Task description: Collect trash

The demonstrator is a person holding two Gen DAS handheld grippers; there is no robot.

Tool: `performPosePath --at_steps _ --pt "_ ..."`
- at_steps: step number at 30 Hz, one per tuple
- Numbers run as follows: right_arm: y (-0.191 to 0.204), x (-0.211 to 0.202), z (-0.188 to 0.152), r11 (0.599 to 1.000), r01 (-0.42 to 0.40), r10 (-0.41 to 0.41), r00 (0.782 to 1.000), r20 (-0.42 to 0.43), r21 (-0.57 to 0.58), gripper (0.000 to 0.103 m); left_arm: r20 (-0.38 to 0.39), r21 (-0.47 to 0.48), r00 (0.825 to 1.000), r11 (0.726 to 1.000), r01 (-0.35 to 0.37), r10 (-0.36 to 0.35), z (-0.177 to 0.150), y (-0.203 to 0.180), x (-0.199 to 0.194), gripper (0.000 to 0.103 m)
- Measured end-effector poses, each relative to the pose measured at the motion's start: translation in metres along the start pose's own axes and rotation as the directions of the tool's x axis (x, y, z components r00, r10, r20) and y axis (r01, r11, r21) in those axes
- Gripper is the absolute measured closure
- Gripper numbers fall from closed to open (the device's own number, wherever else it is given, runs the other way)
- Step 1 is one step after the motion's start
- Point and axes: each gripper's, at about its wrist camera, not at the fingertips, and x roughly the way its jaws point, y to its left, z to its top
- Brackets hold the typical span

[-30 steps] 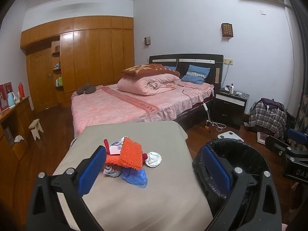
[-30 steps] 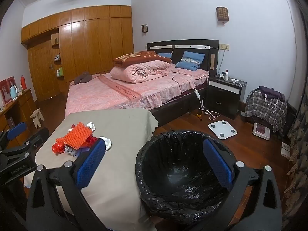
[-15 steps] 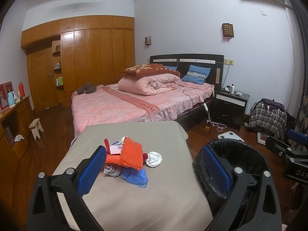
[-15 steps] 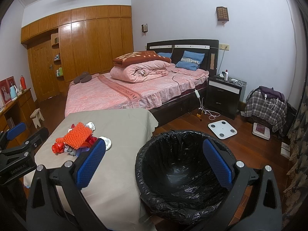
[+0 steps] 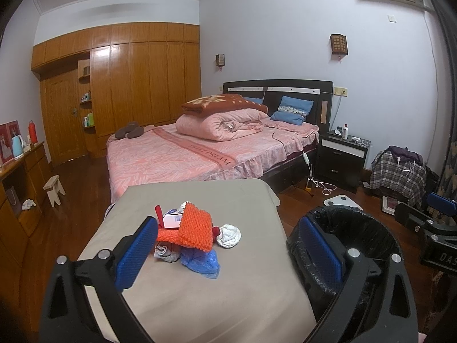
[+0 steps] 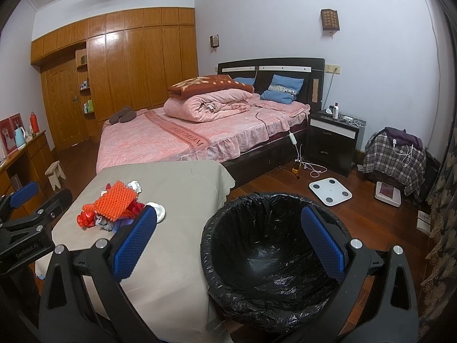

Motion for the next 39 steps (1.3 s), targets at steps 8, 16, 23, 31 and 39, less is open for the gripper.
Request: performPosePath --at_steps 8,16,23,31,39 --pt "-0.0005 0.0002 0.0001 1.000 0.000 0.000 1.000 -0.001 0.000 0.005 -0.001 0.000 1.000 1.000 0.000 0.000 0.0000 0.0000 0.0001 0.006" --pt "-0.0009 0.0005 0.0000 1.000 -0.001 0.001 1.000 -0.002 0.001 0.005 -0.001 -0.001 1.000 1.000 0.000 0.000 0.0000 0.0001 0.0001 0.006" --pt "-0.0011 0.0010 -0.0004 1.000 0.001 -0.001 1.000 -0.003 0.002 0.005 -0.002 -0.002 1.000 1.000 0.001 -0.001 0.0000 0.0001 0.0002 0.006" --pt "-0.0009 0.0025 0.0002 1.000 -0.001 0.001 1.000 -0.004 0.001 0.005 -0.003 -0.002 1.000 1.000 0.001 -0.001 0.0000 0.0001 0.0003 0.006" --pt "0.0006 0.0021 0.0003 1.000 -0.004 0.004 1.000 -0.005 -0.002 0.005 -0.006 -0.007 1.000 1.000 -0.001 0.001 -0.0066 0.0040 -0.0001 0.006"
